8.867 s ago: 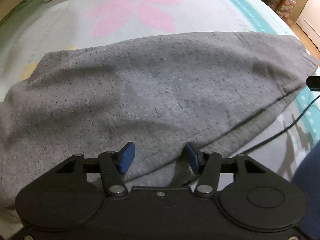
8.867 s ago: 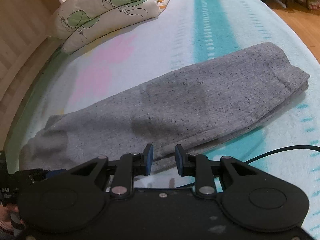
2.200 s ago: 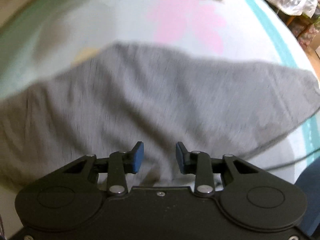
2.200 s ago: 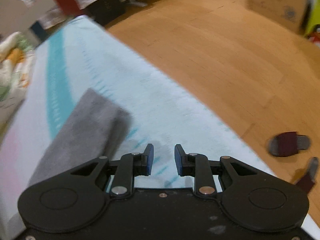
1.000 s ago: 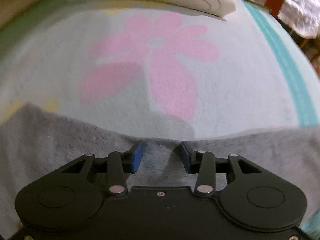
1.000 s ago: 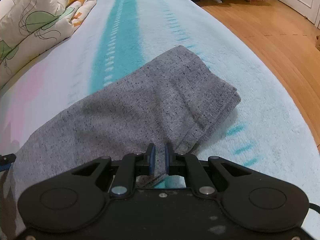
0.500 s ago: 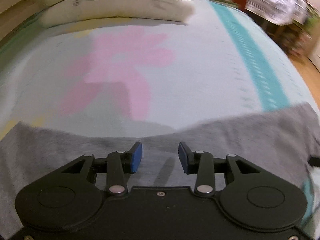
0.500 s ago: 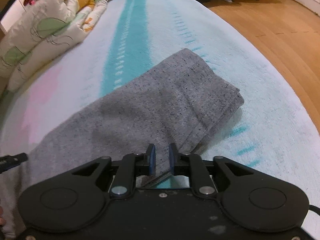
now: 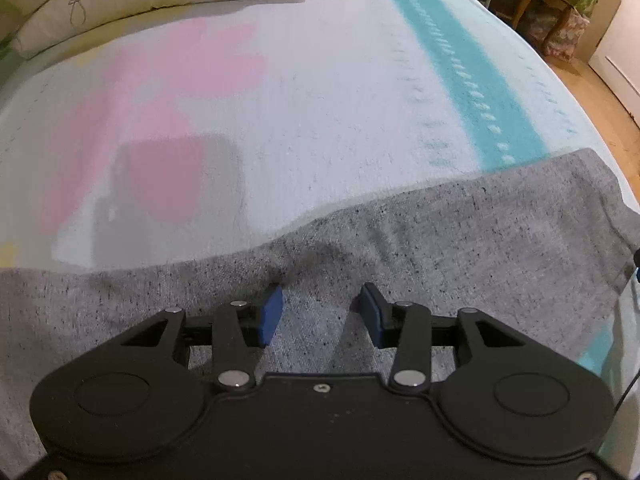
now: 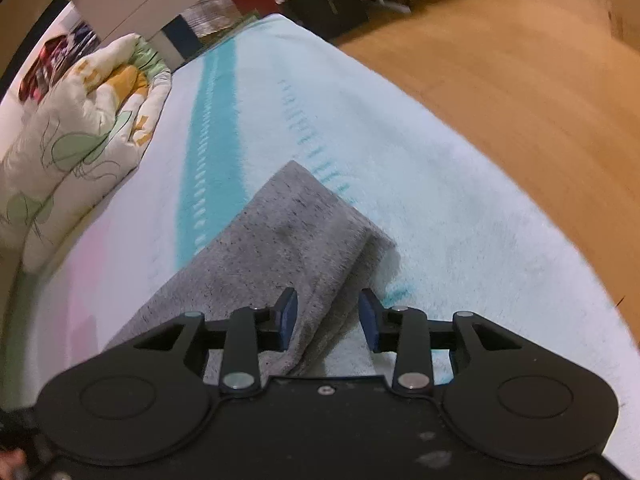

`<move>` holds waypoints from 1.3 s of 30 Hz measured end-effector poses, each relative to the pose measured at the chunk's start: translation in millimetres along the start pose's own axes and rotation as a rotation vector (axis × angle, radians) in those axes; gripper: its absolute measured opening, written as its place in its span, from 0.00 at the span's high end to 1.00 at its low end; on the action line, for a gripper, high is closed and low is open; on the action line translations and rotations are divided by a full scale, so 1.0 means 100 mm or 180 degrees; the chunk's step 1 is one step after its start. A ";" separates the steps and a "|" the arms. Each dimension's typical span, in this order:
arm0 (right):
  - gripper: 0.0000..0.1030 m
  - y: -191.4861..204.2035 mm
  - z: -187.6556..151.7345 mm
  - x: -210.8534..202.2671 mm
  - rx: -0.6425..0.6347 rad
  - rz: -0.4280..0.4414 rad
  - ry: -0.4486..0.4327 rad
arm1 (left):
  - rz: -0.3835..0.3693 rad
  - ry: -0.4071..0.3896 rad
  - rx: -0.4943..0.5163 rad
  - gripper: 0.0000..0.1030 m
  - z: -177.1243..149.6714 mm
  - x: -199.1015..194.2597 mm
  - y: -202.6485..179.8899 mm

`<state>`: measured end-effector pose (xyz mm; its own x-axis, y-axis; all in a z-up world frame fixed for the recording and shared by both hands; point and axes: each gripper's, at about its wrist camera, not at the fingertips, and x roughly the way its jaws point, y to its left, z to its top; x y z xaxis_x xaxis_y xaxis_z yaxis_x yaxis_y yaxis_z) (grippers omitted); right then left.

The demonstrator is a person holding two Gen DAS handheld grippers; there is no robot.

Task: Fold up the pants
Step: 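Lift the held edge with the right gripper and fold it over the pants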

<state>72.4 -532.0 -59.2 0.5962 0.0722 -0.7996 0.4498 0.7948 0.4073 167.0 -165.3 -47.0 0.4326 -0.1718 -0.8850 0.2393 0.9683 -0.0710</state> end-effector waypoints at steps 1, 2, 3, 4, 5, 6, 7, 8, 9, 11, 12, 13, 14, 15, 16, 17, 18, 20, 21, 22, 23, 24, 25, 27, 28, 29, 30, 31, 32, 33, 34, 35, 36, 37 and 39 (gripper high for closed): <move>0.62 -0.05 0.01 0.03 0.0051 0.0002 0.0004 | -0.0008 0.0007 -0.0012 0.50 0.00 0.00 0.00; 0.62 -0.06 0.00 0.05 0.0084 0.0001 0.0000 | -0.0018 0.0012 -0.0020 0.50 0.00 -0.01 0.01; 0.61 -0.08 0.01 0.09 0.0130 0.0009 -0.0015 | -0.0030 0.0017 -0.0026 0.50 0.00 -0.01 0.02; 0.61 -0.07 0.01 0.13 0.0168 0.0020 -0.0039 | -0.0038 0.0020 -0.0028 0.50 0.00 -0.01 0.03; 0.61 -0.09 0.04 0.16 0.0201 0.0033 -0.0072 | -0.0042 0.0021 -0.0028 0.50 0.00 -0.01 0.03; 0.61 -0.09 0.06 0.18 0.0240 0.0028 -0.0109 | -0.0042 0.0020 -0.0025 0.50 0.00 0.00 0.03; 0.61 -0.10 0.10 0.21 0.0290 0.0022 -0.0135 | -0.0036 0.0016 -0.0019 0.50 0.00 0.00 0.02; 0.61 -0.10 0.12 0.23 0.0342 0.0019 -0.0157 | -0.0027 0.0011 -0.0011 0.50 0.00 0.00 0.02; 0.61 -0.10 0.16 0.26 0.0383 0.0002 -0.0171 | -0.0017 0.0004 0.0004 0.50 0.00 0.01 0.01; 0.60 -0.11 0.23 0.30 0.0412 -0.0010 -0.0194 | 0.0002 -0.0009 0.0022 0.50 0.01 0.04 -0.02; 0.60 -0.11 0.25 0.32 0.0416 -0.0013 -0.0196 | 0.0005 -0.0013 0.0021 0.50 0.00 0.03 -0.02; 0.60 -0.11 0.30 0.36 0.0419 -0.0012 -0.0193 | 0.0007 -0.0017 0.0014 0.50 0.00 0.03 -0.02; 0.60 -0.11 0.34 0.39 0.0424 -0.0003 -0.0188 | 0.0007 -0.0021 0.0006 0.50 0.00 0.02 -0.01; 0.59 -0.11 0.36 0.42 0.0433 0.0012 -0.0183 | 0.0008 -0.0024 0.0008 0.50 0.00 0.04 -0.03; 0.57 -0.12 0.41 0.44 0.0441 0.0059 -0.0174 | 0.0007 -0.0023 0.0012 0.50 0.01 0.05 -0.04; 0.57 -0.13 0.44 0.46 0.0438 0.0096 -0.0159 | 0.0003 -0.0019 0.0012 0.50 0.01 0.04 -0.03; 0.57 -0.13 0.46 0.47 0.0417 0.0129 -0.0131 | -0.0005 -0.0011 0.0011 0.50 0.01 0.04 -0.03; 0.56 -0.12 0.53 0.52 0.0304 0.0217 -0.0031 | -0.0035 0.0022 -0.0011 0.50 0.03 0.04 0.00; 0.56 -0.12 0.55 0.52 0.0218 0.0285 0.0035 | -0.0059 0.0048 -0.0034 0.50 0.05 0.04 0.01; 0.57 -0.11 0.58 0.55 0.0103 0.0404 0.0139 | -0.0085 0.0078 -0.0068 0.50 0.07 0.03 0.03; 0.60 -0.09 0.59 0.57 0.0036 0.0479 0.0221 | -0.0119 0.0110 -0.0121 0.50 0.10 0.03 0.06; 0.65 -0.07 0.59 0.58 -0.0044 0.0547 0.0291 | -0.0157 0.0128 -0.0181 0.50 0.13 0.02 0.09; 0.85 -0.04 0.58 0.57 -0.0140 0.0585 0.0327 | -0.0198 0.0137 -0.0253 0.50 0.16 0.01 0.12; 0.87 0.03 0.55 0.54 -0.0311 0.0595 0.0319 | -0.0231 0.0123 -0.0355 0.50 0.23 -0.01 0.15; 0.87 0.08 0.55 0.52 -0.0374 0.0579 0.0297 | -0.0230 0.0104 -0.0374 0.50 0.27 -0.02 0.15; 0.88 0.10 0.52 0.49 -0.0417 0.0568 0.0280 | -0.0208 0.0088 -0.0373 0.50 0.30 -0.02 0.14; 0.88 0.13 0.51 0.48 -0.0449 0.0552 0.0253 | -0.0176 0.0068 -0.0362 0.50 0.33 -0.02 0.12; 0.88 0.17 0.51 0.47 -0.0484 0.0530 0.0233 | -0.0142 0.0050 -0.0351 0.50 0.35 -0.01 0.10; 0.88 0.20 0.51 0.45 -0.0516 0.0501 0.0215 | -0.0114 0.0045 -0.0344 0.50 0.37 0.02 0.08; 0.88 0.23 0.50 0.43 -0.0543 0.0482 0.0201 | -0.0069 0.0064 -0.0350 0.50 0.39 0.07 0.06; 0.88 0.27 0.50 0.40 -0.0583 0.0465 0.0178 | -0.0001 0.0126 -0.0366 0.51 0.40 0.14 0.05; 0.88 0.28 0.50 0.38 -0.0615 0.0452 0.0160 | 0.0062 0.0183 -0.0351 0.51 0.40 0.22 0.03; 0.88 0.33 0.49 0.36 -0.0643 0.0424 0.0140 | 0.0113 0.0124 -0.0286 0.51 0.40 0.24 0.00; 0.88 0.37 0.48 0.33 -0.0663 0.0410 0.0118 | 0.0156 0.0083 -0.0193 0.51 0.40 0.24 -0.05; 0.88 0.43 0.47 0.27 -0.0706 0.0389 0.0074 | 0.0172 0.0087 -0.0156 0.52 0.41 0.19 -0.06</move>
<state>139.0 -524.1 -42.0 0.6207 0.1877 -0.7613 0.2169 0.8919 0.3968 209.0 -182.2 -44.9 0.4197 -0.1148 -0.9004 0.1731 0.9839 -0.0448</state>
